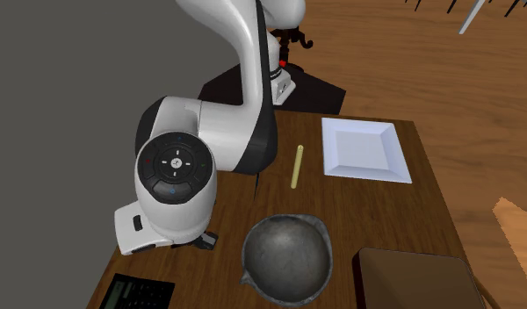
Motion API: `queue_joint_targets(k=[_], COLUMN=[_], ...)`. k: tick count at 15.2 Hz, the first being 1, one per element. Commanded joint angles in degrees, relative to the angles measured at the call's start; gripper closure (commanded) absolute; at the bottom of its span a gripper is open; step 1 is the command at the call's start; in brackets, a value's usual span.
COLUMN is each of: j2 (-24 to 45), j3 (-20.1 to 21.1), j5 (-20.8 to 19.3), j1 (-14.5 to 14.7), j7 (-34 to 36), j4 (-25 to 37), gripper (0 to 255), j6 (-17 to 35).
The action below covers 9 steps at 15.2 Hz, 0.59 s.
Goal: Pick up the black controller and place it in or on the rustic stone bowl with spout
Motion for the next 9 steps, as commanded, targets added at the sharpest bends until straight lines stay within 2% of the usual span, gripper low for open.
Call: queue_joint_targets(k=[1,9], j2=[0.01,-0.85], j3=[-0.01,0.15], j5=[0.00,0.29], j1=[0.00,-0.07], j7=[0.00,-0.40], j4=[-0.01,0.21], gripper=[255,255], j6=[0.00,-1.01])
